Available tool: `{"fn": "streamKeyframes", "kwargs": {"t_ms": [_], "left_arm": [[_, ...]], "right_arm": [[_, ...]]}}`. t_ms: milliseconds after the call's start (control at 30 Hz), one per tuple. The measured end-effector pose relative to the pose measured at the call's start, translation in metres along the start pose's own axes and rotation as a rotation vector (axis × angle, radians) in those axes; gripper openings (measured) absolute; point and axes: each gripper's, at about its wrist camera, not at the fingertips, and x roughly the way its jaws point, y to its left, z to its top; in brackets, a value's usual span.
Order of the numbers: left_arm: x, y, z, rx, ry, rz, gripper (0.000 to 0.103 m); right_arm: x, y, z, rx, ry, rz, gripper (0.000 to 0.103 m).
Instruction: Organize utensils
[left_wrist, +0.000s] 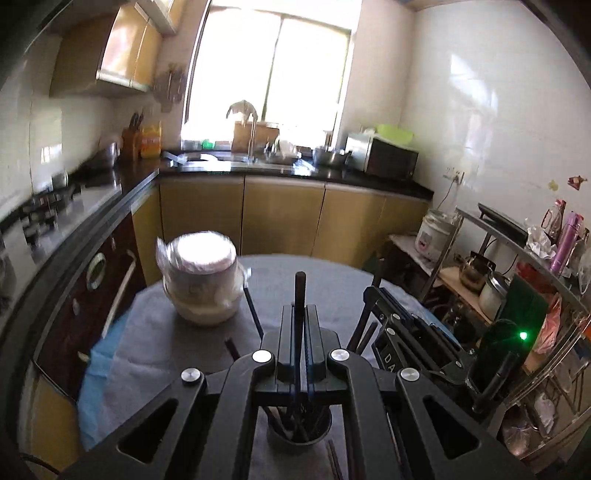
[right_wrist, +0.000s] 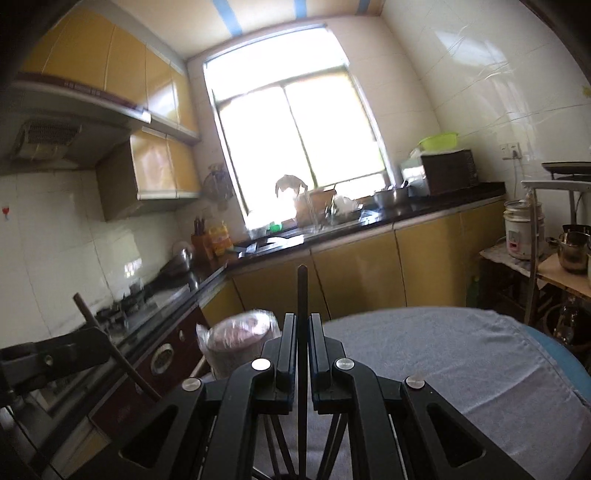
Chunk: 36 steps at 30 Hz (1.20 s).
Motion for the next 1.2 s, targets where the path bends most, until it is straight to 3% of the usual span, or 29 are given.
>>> {"fn": "streamKeyframes", "kwargs": {"t_ms": [267,467,567,600,633,733,833,1000,1200], "left_arm": [[0.026,0.015,-0.029,-0.069,0.131,-0.015,0.005],[0.003,0.023,-0.043,-0.073,0.123,0.009,0.007],[-0.018,0.022,-0.054,-0.055,0.101,0.056,0.037],[-0.025,0.021,-0.059,-0.048,0.092,0.077,0.054],[-0.034,0.019,-0.066,-0.038,0.079,0.108,0.064],[-0.055,0.009,-0.087,0.017,0.049,0.201,0.067],[-0.071,0.003,-0.111,0.047,0.035,0.25,0.073],[-0.087,-0.002,-0.147,0.048,0.06,0.281,0.074],[-0.095,-0.008,-0.162,0.017,0.075,0.31,0.084]], "right_arm": [[0.005,-0.017,-0.038,0.052,0.171,0.107,0.01],[-0.015,-0.031,-0.047,0.085,0.217,0.146,0.016],[-0.035,-0.041,-0.05,0.121,0.225,0.161,0.027],[-0.042,-0.043,-0.051,0.119,0.225,0.161,0.03],[-0.048,-0.043,-0.052,0.112,0.224,0.161,0.037],[-0.073,-0.04,-0.057,0.078,0.229,0.154,0.053],[-0.098,-0.038,-0.064,0.041,0.233,0.148,0.053],[-0.132,-0.033,-0.074,-0.024,0.228,0.137,0.053],[-0.158,-0.033,-0.085,-0.005,0.246,0.155,0.055]]}}
